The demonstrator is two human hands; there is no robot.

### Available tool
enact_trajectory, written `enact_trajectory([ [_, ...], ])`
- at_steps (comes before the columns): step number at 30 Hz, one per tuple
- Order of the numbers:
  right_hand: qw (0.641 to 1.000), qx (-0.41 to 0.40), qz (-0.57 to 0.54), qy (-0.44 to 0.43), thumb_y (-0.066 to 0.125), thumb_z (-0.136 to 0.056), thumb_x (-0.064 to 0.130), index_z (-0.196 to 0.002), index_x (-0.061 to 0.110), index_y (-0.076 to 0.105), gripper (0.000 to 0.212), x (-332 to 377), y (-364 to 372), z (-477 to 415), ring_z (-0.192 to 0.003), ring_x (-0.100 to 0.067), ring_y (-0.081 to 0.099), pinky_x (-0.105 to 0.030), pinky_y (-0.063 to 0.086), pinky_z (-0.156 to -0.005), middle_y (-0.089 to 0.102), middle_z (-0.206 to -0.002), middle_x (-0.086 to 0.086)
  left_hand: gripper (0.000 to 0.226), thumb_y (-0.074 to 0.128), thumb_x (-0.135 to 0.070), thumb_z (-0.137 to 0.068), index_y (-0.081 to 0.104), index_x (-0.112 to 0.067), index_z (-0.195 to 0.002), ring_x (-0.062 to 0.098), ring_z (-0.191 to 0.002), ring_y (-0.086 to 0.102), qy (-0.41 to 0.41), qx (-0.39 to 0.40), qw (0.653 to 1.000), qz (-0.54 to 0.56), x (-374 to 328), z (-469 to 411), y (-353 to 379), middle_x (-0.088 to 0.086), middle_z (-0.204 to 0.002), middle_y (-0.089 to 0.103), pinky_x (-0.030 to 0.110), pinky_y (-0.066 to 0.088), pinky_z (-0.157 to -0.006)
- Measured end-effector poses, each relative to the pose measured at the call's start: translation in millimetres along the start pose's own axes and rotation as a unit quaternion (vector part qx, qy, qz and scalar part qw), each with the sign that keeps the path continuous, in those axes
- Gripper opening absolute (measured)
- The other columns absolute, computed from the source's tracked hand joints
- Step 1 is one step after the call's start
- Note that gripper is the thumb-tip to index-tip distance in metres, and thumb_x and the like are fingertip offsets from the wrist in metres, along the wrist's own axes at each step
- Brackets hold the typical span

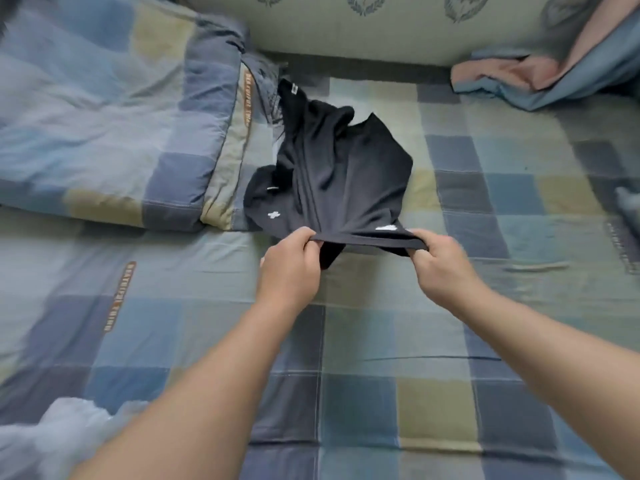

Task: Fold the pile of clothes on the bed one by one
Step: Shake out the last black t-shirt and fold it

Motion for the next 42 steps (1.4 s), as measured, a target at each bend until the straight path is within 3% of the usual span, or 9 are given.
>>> enact_trajectory([
  [7, 0.995, -0.062, -0.076, -0.029, 0.058, -0.099, 0.021, -0.075, 0.019, 0.061, 0.023, 163, -164, 150, -0.066, -0.017, 0.045, -0.031, 0.036, -0.060, 0.055, -0.068, 0.001, 0.024, 0.049, -0.025, -0.104, 0.061, -0.014, -0.086, 0.019, -0.071, 0.054, 0.103, -0.007, 0.992, 0.072, -173, 102, -188, -0.003, -0.069, 0.057, 0.038, 0.042, -0.067],
  [12, 0.978, -0.051, -0.177, -0.095, 0.065, -0.097, 0.022, -0.079, 0.025, 0.063, 0.018, 225, -261, 234, -0.075, -0.016, 0.058, -0.037, 0.047, -0.072, 0.066, -0.080, -0.002, 0.034, 0.054, -0.028, -0.102, 0.048, -0.026, -0.069, 0.009, -0.058, 0.042, 0.175, -0.022, 0.983, 0.054, -259, 172, -268, -0.009, -0.058, 0.044, 0.032, 0.034, -0.060],
  [16, 0.959, -0.037, -0.243, -0.139, 0.063, -0.098, 0.022, -0.083, 0.012, 0.067, 0.019, 263, -318, 283, -0.074, -0.020, 0.061, -0.044, 0.052, -0.075, 0.067, -0.078, -0.006, 0.033, 0.054, -0.029, -0.102, 0.053, -0.013, -0.073, 0.019, -0.064, 0.046, 0.220, -0.053, 0.974, 0.029, -326, 213, -307, 0.004, -0.065, 0.050, 0.039, 0.039, -0.065],
  [18, 0.951, -0.020, -0.261, -0.165, 0.071, -0.093, 0.028, -0.082, 0.012, 0.068, 0.019, 283, -344, 304, -0.070, -0.019, 0.065, -0.038, 0.054, -0.070, 0.069, -0.075, -0.005, 0.033, 0.055, -0.029, -0.102, 0.053, -0.018, -0.071, 0.015, -0.062, 0.045, 0.237, -0.079, 0.968, 0.028, -359, 228, -323, -0.004, -0.061, 0.049, 0.036, 0.037, -0.063],
  [22, 0.949, -0.001, -0.238, -0.207, 0.078, -0.085, 0.016, -0.089, 0.007, 0.071, 0.012, 309, -394, 334, -0.071, -0.018, 0.071, -0.031, 0.058, -0.069, 0.073, -0.079, -0.005, 0.034, 0.057, -0.032, -0.100, 0.054, -0.023, -0.067, 0.010, -0.062, 0.048, 0.264, -0.146, 0.953, 0.023, -425, 249, -356, -0.007, -0.059, 0.050, 0.033, 0.038, -0.065],
  [26, 0.964, -0.066, -0.157, -0.203, 0.059, -0.086, 0.006, -0.084, 0.011, 0.073, 0.015, 296, -423, 335, -0.074, -0.024, 0.070, -0.036, 0.058, -0.070, 0.073, -0.079, -0.011, 0.029, 0.055, -0.036, -0.100, 0.071, -0.020, -0.081, 0.016, -0.080, 0.063, 0.261, -0.180, 0.947, 0.055, -481, 270, -384, -0.006, -0.077, 0.068, 0.036, 0.047, -0.076],
  [32, 0.986, -0.143, 0.005, -0.087, 0.053, -0.080, 0.010, -0.062, 0.010, 0.057, 0.019, 238, -445, 319, -0.062, -0.024, 0.051, -0.034, 0.037, -0.056, 0.055, -0.056, 0.000, 0.030, 0.054, -0.032, -0.101, 0.071, -0.012, -0.087, 0.021, -0.083, 0.061, 0.252, -0.233, 0.936, 0.078, -518, 281, -404, 0.004, -0.083, 0.068, 0.034, 0.044, -0.072],
  [38, 0.974, -0.026, -0.146, -0.173, 0.058, -0.099, 0.013, -0.099, 0.006, 0.069, 0.013, 264, -460, 331, -0.080, -0.030, 0.066, -0.044, 0.053, -0.073, 0.072, -0.089, -0.017, 0.021, 0.050, -0.025, -0.103, 0.066, -0.011, -0.102, 0.021, -0.064, 0.067, 0.209, -0.237, 0.939, 0.135, -497, 269, -403, 0.011, -0.084, 0.070, 0.038, 0.054, -0.059],
  [42, 0.953, -0.025, -0.238, -0.184, 0.052, -0.102, 0.009, -0.093, 0.003, 0.070, 0.020, 312, -466, 340, -0.075, -0.028, 0.068, -0.042, 0.058, -0.074, 0.070, -0.084, -0.017, 0.044, 0.068, -0.032, -0.095, 0.052, -0.030, -0.135, 0.011, -0.105, 0.056, 0.228, -0.115, 0.965, 0.063, -490, 275, -373, -0.007, -0.125, 0.055, 0.030, 0.044, -0.090],
])
Point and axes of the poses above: each hand's wrist, its own z-axis away from the middle knuckle, its own y-axis out of the palm, x = y × z, the point moved 1 cm from there along -z, towards the middle knuckle
